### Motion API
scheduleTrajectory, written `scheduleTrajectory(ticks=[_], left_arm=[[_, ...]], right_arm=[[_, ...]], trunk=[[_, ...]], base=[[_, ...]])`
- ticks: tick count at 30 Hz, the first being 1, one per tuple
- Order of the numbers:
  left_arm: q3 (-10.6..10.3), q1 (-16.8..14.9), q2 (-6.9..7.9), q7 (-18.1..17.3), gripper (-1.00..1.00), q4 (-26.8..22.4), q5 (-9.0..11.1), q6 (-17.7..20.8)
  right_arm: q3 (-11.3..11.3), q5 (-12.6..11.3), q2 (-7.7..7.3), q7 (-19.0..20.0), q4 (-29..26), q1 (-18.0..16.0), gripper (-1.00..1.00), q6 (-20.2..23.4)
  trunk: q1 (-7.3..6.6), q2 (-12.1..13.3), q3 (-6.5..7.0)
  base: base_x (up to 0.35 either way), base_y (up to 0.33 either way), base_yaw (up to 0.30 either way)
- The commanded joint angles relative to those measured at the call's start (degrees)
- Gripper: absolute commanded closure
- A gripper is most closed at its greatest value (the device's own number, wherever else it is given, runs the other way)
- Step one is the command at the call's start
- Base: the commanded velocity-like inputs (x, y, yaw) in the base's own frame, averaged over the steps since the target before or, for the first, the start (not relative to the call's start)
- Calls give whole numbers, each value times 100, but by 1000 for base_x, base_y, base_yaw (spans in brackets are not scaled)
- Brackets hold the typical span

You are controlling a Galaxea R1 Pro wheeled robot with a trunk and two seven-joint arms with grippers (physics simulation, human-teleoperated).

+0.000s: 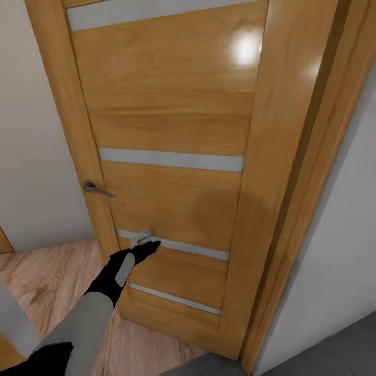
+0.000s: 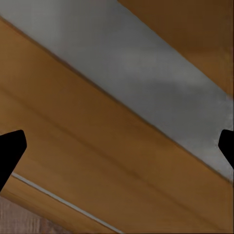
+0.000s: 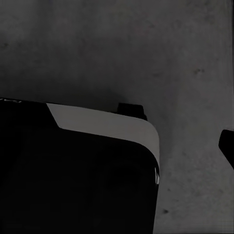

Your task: Move the two storage containers from the living room to the garage. In the garage, place one container on the floor and stack the other container on top of it (either order is fine).

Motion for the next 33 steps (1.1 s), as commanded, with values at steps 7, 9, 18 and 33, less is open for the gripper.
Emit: scheduleTrajectory(ticks=[7,9,18,33], left_arm=[[19,-1,-7,-16,-100,-13,135,45],[23,-1,5,-16,-100,-13,136,46],[23,64,87,-73,-100,-35,138,46],[20,72,87,-75,-100,-39,143,61]], right_arm=[[5,48,0,-3,6,-4,-100,-15],[5,48,0,-3,6,-4,-100,-15],[6,48,0,-3,6,-3,-100,-15],[5,48,0,-3,6,-4,-100,-15]], trunk=[[0,-3,18],[0,-3,24],[0,-3,44],[0,-3,77]], base=[[0,0,-218],[0,0,-194],[0,0,-158],[10,4,-151]])
